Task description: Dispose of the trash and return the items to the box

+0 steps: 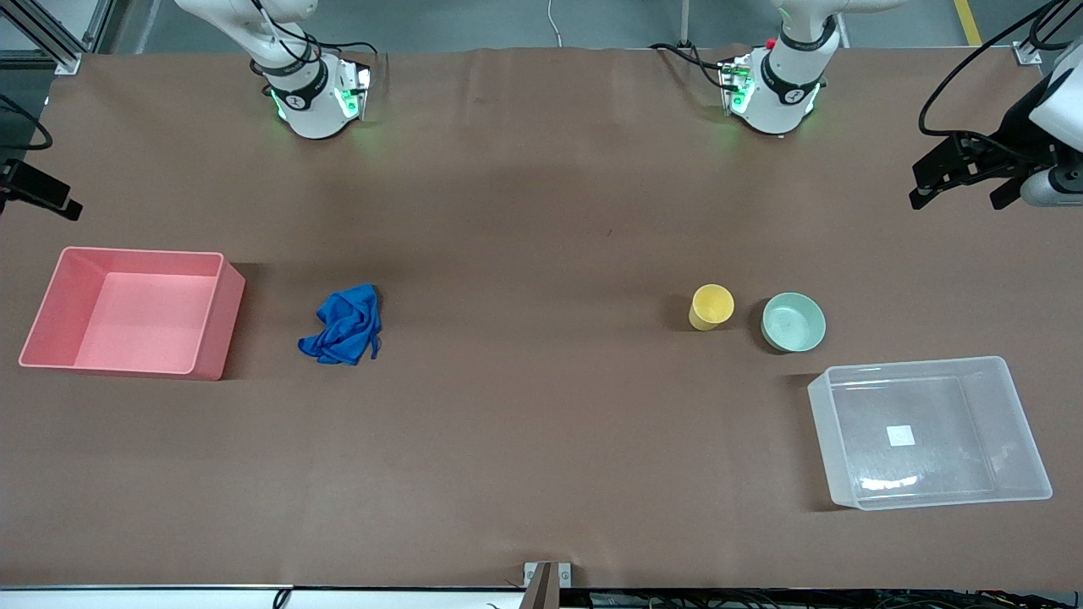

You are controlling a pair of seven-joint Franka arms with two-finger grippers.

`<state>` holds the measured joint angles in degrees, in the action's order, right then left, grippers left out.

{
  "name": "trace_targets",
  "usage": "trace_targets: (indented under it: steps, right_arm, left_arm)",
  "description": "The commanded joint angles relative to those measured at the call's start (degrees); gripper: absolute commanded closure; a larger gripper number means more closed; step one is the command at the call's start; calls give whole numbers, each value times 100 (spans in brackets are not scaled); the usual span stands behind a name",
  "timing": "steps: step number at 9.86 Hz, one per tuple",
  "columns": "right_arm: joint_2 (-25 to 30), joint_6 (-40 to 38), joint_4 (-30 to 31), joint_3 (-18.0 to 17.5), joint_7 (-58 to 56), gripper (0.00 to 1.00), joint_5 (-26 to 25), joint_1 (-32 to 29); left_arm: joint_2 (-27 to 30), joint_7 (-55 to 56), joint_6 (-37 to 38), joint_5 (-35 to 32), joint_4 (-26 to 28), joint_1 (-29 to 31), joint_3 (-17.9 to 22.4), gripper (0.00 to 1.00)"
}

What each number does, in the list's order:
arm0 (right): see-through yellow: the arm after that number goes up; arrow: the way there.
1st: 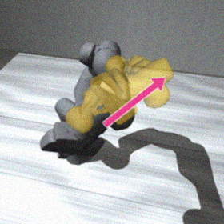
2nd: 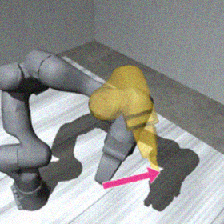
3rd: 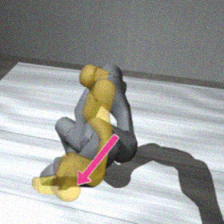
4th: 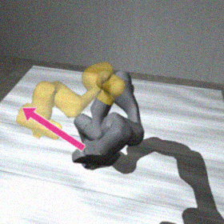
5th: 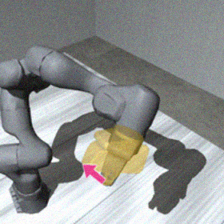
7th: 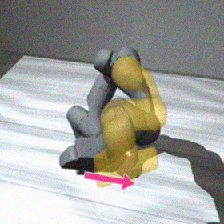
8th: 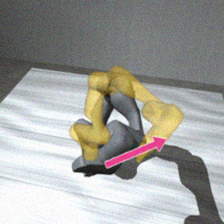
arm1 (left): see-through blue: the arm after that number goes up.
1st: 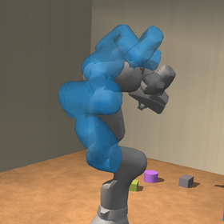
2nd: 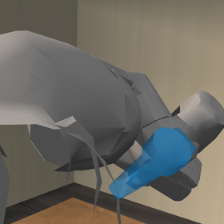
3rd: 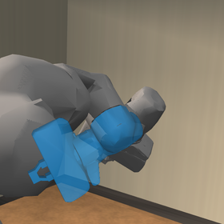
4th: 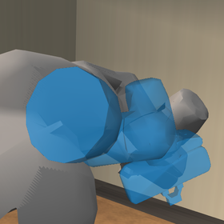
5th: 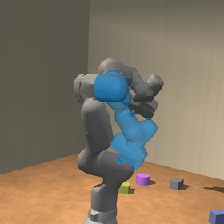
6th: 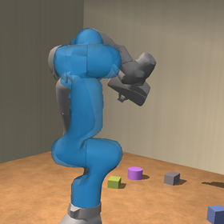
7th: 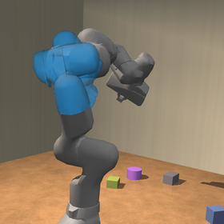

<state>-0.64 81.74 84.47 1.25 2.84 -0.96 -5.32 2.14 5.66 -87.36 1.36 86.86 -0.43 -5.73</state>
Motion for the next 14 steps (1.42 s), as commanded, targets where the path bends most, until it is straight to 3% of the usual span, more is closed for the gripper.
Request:
trace_targets:
  steps: [1, 8, 10, 12, 14]
  right_arm:
    - [72, -18, 61, -46, -65, 0, 131, -92]
    - [72, -35, 70, -46, -39, 0, 131, -49]
    - [-41, -18, 131, -63, 206, 0, 131, 161]
    - [-200, 593, 655, -142, 1038, 0, 87, 652]
    - [-558, 1752, 1516, -675, 1997, 0, -131, 865]
  left_arm:
    - [-100, -30, 26, -92, 104, 16, -7, 0]
    - [-214, -109, -307, -65, 304, 113, -7, 0]
    - [-214, -240, -894, -48, 926, 200, -16, 0]
    - [-232, -250, -1710, -13, 1760, 227, -16, 0]
    - [-502, -250, -2825, -13, 2561, 227, -16, 0]
